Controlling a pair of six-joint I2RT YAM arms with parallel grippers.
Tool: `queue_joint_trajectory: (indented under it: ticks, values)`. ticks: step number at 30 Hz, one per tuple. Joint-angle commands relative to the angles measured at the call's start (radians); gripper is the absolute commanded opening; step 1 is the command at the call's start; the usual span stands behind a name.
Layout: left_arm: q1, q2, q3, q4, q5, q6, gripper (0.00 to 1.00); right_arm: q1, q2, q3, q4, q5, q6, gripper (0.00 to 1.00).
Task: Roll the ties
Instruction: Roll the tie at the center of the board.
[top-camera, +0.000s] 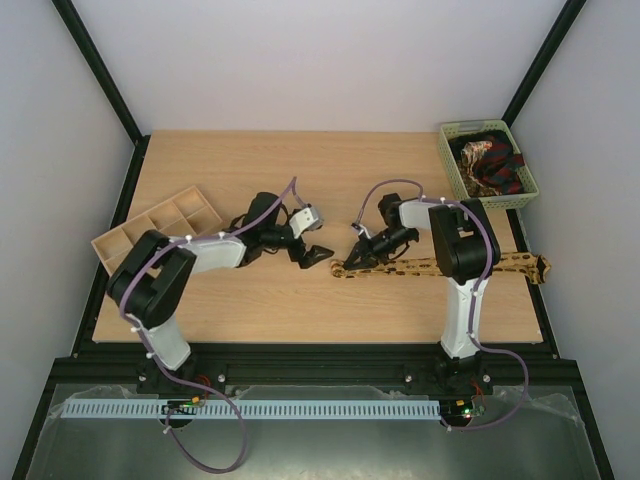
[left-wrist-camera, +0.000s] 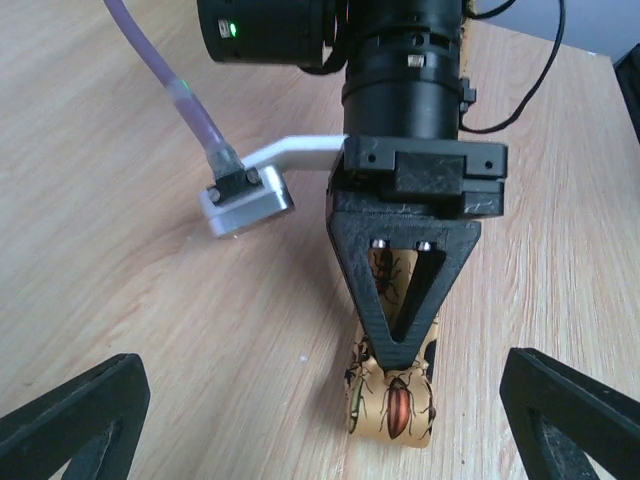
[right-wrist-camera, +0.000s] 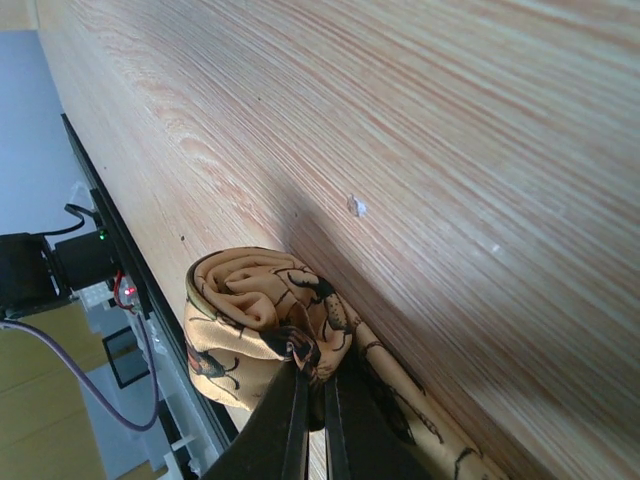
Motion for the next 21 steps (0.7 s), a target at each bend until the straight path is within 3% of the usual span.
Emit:
queue_joint_trajectory:
  ticks: [1,9,16,21]
  values:
    - [-0.020,0.080,-0.082,0.295,0.077,-0.104,0.99,-0.010,0.043,-0.037,-0.034,0.121,-0.046,0.01]
    - [-0.105,0.239,-0.156,0.545,0.047,0.015,0.99,-0.012,0.050,-0.060,-0.008,0.131,-0.067,0.01]
    - [-0.120,0.348,-0.129,0.581,0.054,0.061,0.92,-0.013,0.060,-0.058,-0.010,0.131,-0.081,0.01]
    - [-0.122,0.399,-0.089,0.540,0.062,0.115,0.75,-0.013,0.070,-0.071,-0.014,0.126,-0.090,0.01]
